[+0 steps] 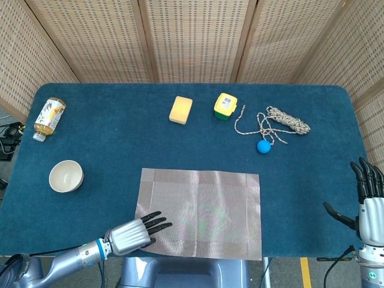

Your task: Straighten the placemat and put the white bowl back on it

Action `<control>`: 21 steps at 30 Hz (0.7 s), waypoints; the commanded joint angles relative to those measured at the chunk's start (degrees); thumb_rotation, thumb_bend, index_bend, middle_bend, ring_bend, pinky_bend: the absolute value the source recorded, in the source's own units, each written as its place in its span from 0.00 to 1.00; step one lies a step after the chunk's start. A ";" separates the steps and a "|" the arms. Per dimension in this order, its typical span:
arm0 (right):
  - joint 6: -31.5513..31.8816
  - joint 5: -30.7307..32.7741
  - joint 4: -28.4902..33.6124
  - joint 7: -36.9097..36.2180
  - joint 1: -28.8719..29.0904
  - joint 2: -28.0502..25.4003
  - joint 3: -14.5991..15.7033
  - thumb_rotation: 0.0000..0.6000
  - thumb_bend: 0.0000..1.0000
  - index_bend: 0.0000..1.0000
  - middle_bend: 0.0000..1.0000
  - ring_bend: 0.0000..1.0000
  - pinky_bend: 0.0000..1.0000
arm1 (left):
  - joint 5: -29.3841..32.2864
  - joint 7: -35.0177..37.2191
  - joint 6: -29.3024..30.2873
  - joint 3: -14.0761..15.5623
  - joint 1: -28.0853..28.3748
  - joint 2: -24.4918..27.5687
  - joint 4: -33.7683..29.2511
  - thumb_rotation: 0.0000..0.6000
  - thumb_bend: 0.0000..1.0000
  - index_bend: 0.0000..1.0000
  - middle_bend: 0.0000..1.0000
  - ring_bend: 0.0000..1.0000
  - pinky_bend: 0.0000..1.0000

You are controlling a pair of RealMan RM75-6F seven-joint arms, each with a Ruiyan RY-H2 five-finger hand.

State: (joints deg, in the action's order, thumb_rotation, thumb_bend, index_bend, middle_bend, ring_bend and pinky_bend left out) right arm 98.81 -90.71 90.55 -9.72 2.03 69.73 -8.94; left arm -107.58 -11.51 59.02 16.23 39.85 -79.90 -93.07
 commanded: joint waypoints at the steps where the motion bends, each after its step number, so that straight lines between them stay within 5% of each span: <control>1: 0.09 -0.17 0.04 0.06 -0.01 0.04 0.06 1.00 0.25 0.05 0.00 0.00 0.00 | -0.03 0.05 0.44 -0.02 -0.32 0.62 -0.06 1.00 0.07 0.11 0.00 0.00 0.00; 5: 0.22 -0.50 0.08 0.34 -0.03 0.12 0.23 1.00 0.25 0.05 0.00 0.00 0.00 | -0.28 0.66 2.19 0.10 -1.45 1.50 -0.21 1.00 0.00 0.00 0.00 0.00 0.00; 12: 0.07 -1.54 0.22 1.56 0.04 0.43 0.95 1.00 0.25 0.05 0.00 0.00 0.00 | -2.55 2.23 11.02 2.08 -6.15 5.72 -1.03 1.00 0.00 0.00 0.00 0.00 0.00; 21: -0.39 -2.66 0.59 3.59 0.14 0.93 1.92 1.00 0.25 0.05 0.00 0.00 0.00 | 0.68 8.25 22.37 0.55 -12.49 12.66 2.00 1.00 0.00 0.03 0.00 0.00 0.00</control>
State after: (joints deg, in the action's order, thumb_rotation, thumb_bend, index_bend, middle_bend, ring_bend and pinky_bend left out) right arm 98.50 -93.31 91.11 -6.24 2.14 70.60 -7.09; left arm -108.19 -5.05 79.12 17.44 29.20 -68.99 -92.55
